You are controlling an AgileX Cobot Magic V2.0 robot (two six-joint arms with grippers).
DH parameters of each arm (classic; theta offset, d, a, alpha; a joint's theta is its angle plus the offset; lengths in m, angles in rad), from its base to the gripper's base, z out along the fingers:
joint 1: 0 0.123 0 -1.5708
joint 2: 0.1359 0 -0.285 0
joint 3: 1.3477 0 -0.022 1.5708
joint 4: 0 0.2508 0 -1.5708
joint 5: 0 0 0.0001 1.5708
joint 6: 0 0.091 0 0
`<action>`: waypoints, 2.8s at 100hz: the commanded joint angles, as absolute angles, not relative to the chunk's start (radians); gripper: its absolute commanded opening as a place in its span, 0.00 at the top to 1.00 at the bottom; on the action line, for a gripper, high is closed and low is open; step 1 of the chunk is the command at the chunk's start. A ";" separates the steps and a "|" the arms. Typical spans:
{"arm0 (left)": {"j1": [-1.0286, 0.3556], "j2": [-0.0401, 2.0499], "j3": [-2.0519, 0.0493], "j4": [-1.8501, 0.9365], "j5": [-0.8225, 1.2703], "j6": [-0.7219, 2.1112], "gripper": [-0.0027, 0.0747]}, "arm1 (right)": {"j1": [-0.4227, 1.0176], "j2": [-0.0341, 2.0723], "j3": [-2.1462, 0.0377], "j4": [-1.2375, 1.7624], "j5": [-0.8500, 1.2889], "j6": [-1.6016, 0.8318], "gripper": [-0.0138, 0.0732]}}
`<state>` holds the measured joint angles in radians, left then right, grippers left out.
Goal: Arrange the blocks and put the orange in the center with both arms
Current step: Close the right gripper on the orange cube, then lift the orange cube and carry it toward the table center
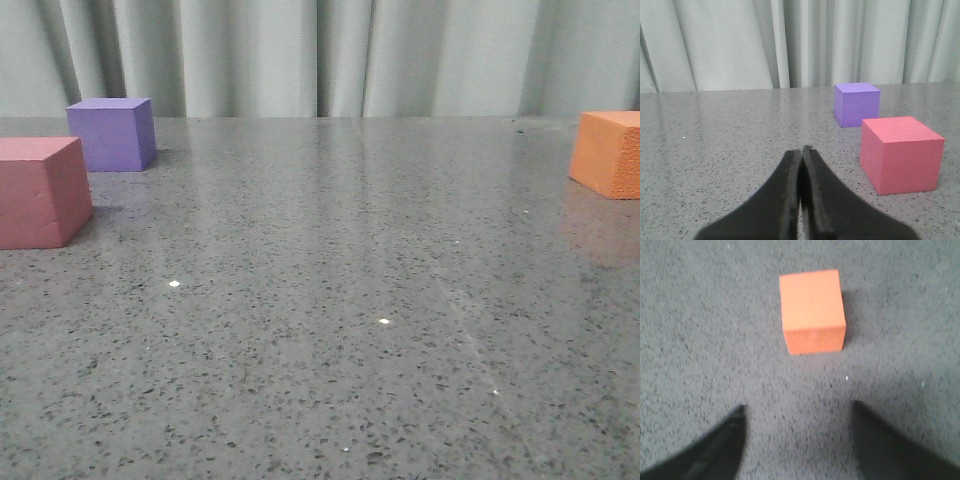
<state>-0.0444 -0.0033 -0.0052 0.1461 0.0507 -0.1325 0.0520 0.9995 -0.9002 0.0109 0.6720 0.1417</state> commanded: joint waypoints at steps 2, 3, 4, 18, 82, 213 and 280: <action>-0.040 -0.038 0.050 0.138 -0.032 -0.135 0.98 | 0.045 0.989 -0.936 0.000 0.531 0.119 0.11; -0.040 -0.038 0.050 0.138 -0.032 -0.135 0.98 | 0.045 0.989 -0.936 0.000 0.522 0.117 0.11; -0.040 -0.038 0.050 0.138 -0.032 -0.135 0.98 | 0.045 0.989 -0.936 0.000 0.517 0.116 0.11; -0.040 -0.038 0.050 0.138 -0.032 -0.135 0.98 | 0.045 1.011 -0.945 0.000 0.457 0.088 0.11; -0.040 -0.038 0.050 0.138 -0.032 -0.135 0.98 | 0.044 1.420 -1.225 -0.083 0.524 0.077 0.11; -0.040 -0.038 0.050 0.138 -0.032 -0.135 0.98 | 0.145 1.562 -1.406 -0.058 0.739 0.074 0.40; -0.040 -0.038 0.050 0.138 -0.032 -0.135 0.98 | 0.506 1.722 -1.540 -0.054 0.625 0.458 0.40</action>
<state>-0.0444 -0.0033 -0.0052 0.1461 0.0507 -0.1325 0.4792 1.7299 -1.4700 -0.0498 0.6732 0.4366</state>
